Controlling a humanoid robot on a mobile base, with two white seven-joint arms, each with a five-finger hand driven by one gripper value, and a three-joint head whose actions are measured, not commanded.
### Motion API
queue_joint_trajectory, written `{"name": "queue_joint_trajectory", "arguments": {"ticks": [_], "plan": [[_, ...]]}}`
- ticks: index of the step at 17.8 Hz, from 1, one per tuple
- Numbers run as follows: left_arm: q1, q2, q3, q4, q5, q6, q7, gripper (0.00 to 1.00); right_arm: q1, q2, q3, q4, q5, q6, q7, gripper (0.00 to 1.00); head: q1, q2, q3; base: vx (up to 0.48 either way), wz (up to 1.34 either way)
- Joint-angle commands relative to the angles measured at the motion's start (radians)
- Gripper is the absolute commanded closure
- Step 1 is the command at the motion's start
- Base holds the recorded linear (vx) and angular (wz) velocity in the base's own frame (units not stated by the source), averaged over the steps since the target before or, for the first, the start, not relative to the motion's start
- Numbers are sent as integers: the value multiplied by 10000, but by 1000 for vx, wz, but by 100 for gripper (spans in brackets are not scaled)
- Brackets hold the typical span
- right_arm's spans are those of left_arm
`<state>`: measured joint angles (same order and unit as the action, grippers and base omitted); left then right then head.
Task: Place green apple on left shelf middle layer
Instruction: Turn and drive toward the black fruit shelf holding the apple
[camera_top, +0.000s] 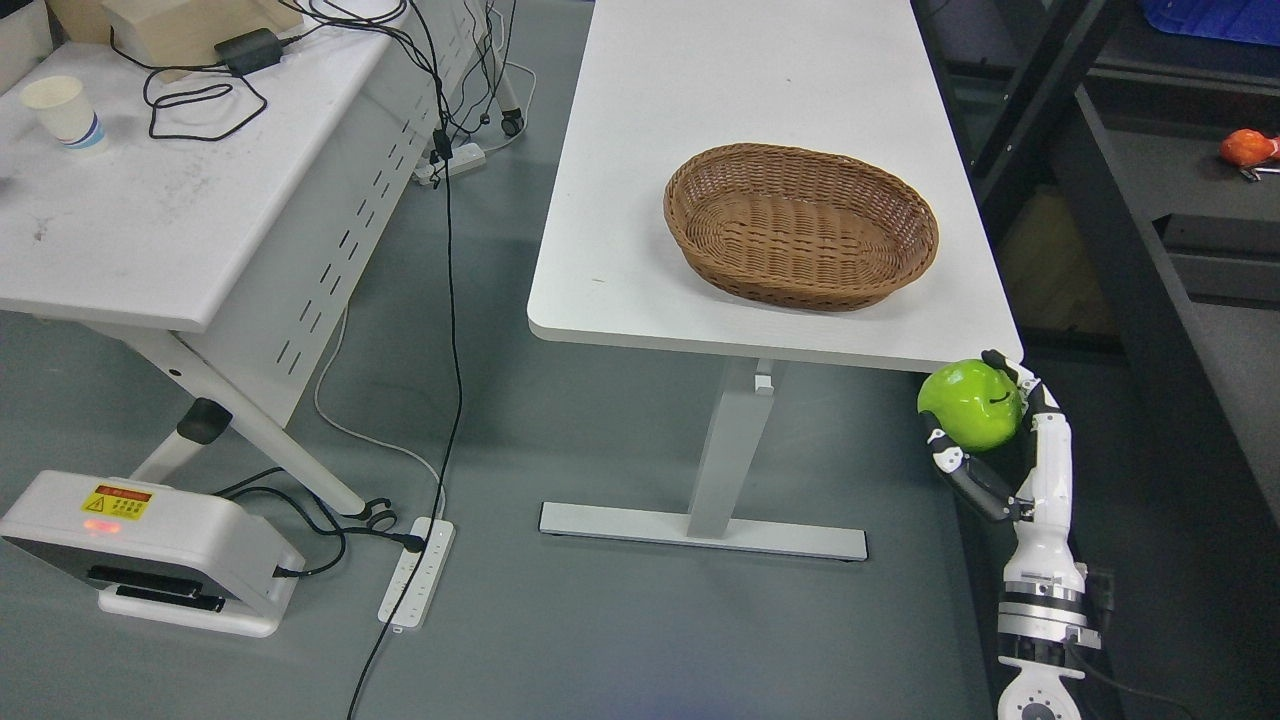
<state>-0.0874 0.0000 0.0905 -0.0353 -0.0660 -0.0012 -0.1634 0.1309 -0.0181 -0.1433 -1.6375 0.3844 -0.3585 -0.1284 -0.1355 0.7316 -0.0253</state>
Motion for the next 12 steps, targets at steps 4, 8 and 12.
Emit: {"name": "queue_joint_trajectory", "arguments": {"ticks": [4, 8, 12], "plan": [[0, 175, 0, 0, 0, -4, 8, 0, 41, 7, -101, -23, -9, 26, -4, 100, 0, 0, 0, -158, -146], [0, 175, 0, 0, 0, -4, 8, 0, 41, 7, -86, -23, -9, 26, -4, 100, 0, 0, 0, -169, -165], [0, 175, 0, 0, 0, -4, 8, 0, 10, 7, -40, -8, -9, 11, 11, 100, 0, 0, 0, -226, -191]]}}
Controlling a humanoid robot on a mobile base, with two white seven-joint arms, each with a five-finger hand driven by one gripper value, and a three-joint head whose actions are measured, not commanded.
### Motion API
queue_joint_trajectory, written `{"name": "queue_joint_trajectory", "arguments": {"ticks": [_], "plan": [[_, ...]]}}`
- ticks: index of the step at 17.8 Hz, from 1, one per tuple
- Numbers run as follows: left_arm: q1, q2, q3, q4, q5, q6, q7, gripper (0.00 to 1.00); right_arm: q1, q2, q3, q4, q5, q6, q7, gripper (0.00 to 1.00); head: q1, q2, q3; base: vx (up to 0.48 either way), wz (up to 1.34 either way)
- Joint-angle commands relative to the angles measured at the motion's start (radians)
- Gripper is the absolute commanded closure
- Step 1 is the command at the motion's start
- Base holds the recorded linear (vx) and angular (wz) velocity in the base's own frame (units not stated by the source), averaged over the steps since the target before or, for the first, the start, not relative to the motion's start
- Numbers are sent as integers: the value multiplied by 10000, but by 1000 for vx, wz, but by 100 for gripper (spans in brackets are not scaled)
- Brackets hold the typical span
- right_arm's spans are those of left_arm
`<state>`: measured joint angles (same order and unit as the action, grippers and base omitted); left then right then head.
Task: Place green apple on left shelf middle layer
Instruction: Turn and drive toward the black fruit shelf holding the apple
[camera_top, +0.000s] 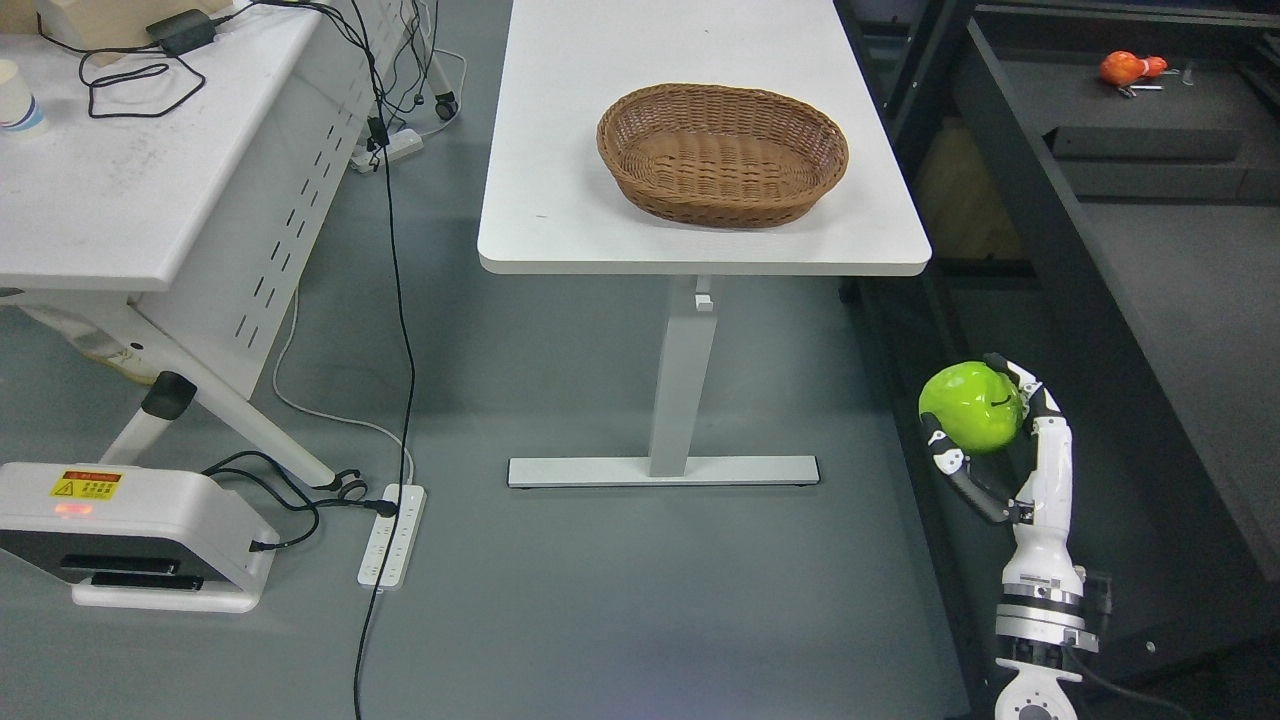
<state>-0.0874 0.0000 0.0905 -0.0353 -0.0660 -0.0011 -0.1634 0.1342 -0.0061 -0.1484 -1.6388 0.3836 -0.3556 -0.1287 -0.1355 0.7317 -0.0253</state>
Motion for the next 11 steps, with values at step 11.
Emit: {"name": "queue_joint_trajectory", "arguments": {"ticks": [11], "plan": [[0, 175, 0, 0, 0, -4, 8, 0, 23, -113, 42, 6, -1, -3, 29, 100, 0, 0, 0, -226, -508]]}}
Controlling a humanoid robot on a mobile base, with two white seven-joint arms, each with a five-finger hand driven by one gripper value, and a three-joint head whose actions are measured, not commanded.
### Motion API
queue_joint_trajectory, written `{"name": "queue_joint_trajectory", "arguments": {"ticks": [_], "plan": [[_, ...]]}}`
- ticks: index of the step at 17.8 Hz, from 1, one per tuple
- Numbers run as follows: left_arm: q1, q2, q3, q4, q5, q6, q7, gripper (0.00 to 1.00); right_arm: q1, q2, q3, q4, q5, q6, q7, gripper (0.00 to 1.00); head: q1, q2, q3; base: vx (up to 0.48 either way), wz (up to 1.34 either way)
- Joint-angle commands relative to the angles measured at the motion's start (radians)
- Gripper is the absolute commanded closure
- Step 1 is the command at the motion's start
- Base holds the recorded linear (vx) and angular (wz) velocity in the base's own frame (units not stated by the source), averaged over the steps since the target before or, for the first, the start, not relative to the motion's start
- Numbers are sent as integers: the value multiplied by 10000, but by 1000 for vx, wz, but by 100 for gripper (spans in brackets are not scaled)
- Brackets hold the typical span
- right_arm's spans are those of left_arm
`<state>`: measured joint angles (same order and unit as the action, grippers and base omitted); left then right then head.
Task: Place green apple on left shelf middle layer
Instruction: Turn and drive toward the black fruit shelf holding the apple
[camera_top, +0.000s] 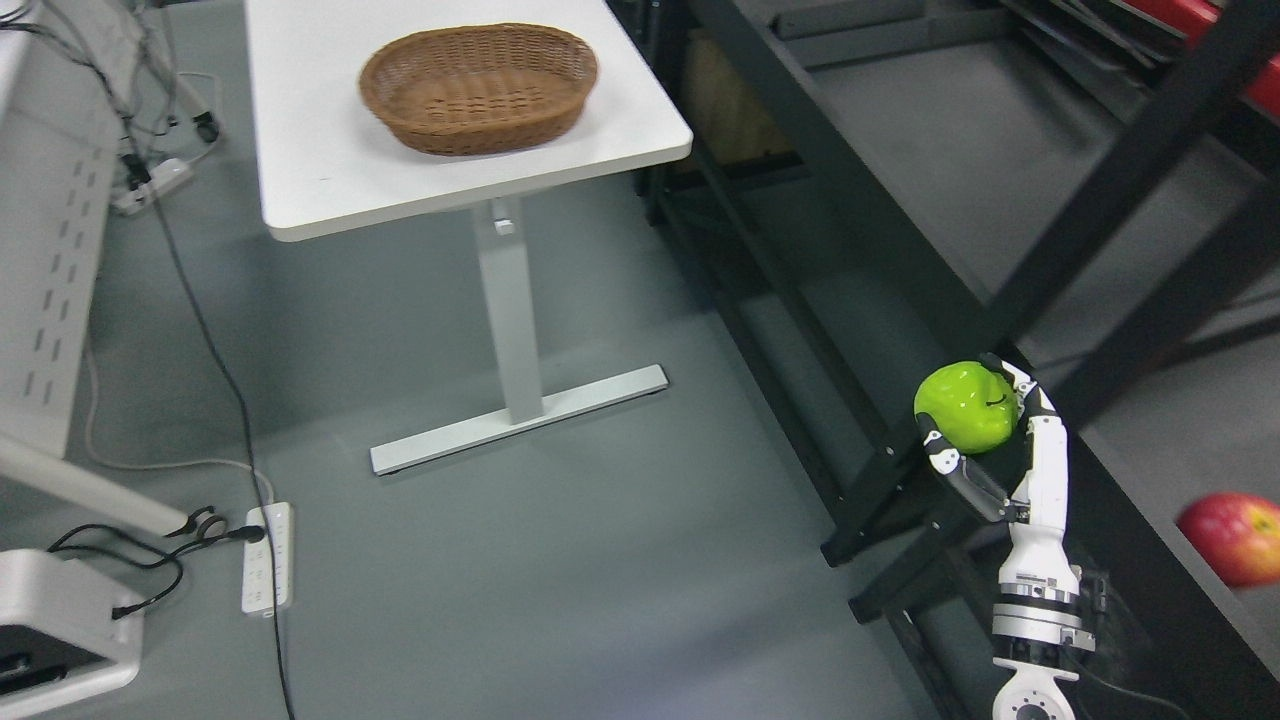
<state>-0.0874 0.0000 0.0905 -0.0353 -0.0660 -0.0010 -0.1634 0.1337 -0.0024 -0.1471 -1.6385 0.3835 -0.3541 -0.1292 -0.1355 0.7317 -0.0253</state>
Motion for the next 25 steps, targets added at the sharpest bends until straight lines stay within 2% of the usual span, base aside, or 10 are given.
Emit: {"name": "queue_joint_trajectory", "arguments": {"ticks": [1, 14, 25], "plan": [[0, 175, 0, 0, 0, -5, 8, 0, 43, -151, 14, 2, 0, -18, 34, 100, 0, 0, 0, -193, -838], [0, 175, 0, 0, 0, -5, 8, 0, 43, -151, -1, 2, 0, -18, 18, 100, 0, 0, 0, -134, -829], [0, 175, 0, 0, 0, -5, 8, 0, 12, -151, 29, 2, 0, 136, 18, 100, 0, -3, 0, -7, -152]]}}
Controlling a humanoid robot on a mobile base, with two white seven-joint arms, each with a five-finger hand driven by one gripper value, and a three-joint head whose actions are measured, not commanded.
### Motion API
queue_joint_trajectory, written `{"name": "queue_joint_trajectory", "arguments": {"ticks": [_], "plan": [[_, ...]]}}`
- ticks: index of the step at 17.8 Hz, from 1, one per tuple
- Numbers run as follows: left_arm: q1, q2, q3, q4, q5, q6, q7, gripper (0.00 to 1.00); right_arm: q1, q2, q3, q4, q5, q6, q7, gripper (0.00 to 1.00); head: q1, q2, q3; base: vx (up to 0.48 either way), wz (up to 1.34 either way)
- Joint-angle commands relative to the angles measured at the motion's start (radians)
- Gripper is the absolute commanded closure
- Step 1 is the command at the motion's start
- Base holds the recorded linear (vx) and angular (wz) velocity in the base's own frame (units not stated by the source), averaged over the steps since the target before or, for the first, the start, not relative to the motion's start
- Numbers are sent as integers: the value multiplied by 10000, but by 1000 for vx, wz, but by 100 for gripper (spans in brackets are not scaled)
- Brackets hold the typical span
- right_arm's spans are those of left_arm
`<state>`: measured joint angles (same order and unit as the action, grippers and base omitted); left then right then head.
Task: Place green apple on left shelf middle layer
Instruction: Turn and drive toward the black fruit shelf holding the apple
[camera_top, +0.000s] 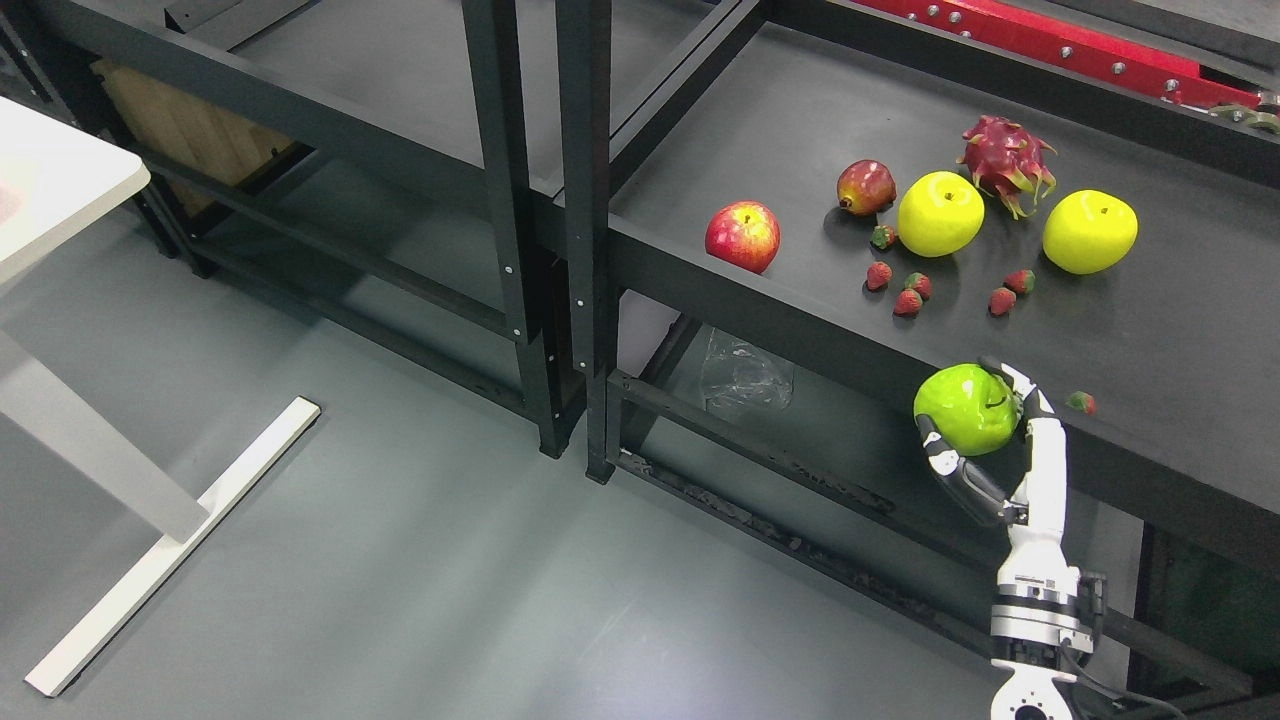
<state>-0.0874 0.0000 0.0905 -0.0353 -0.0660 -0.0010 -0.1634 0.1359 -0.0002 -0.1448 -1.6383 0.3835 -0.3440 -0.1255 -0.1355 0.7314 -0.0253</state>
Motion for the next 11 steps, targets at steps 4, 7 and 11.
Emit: {"name": "queue_joint_trajectory", "arguments": {"ticks": [4, 7, 11], "plan": [[0, 175, 0, 0, 0, -6, 8, 0, -24, -173, 6, 0, 0, 34, -18, 100, 0, 0, 0, -9, 19], [0, 175, 0, 0, 0, -6, 8, 0, -24, -173, 22, 0, 0, 34, -2, 100, 0, 0, 0, 25, -83], [0, 175, 0, 0, 0, -6, 8, 0, -24, -173, 22, 0, 0, 50, 13, 100, 0, 0, 0, 82, -376]]}}
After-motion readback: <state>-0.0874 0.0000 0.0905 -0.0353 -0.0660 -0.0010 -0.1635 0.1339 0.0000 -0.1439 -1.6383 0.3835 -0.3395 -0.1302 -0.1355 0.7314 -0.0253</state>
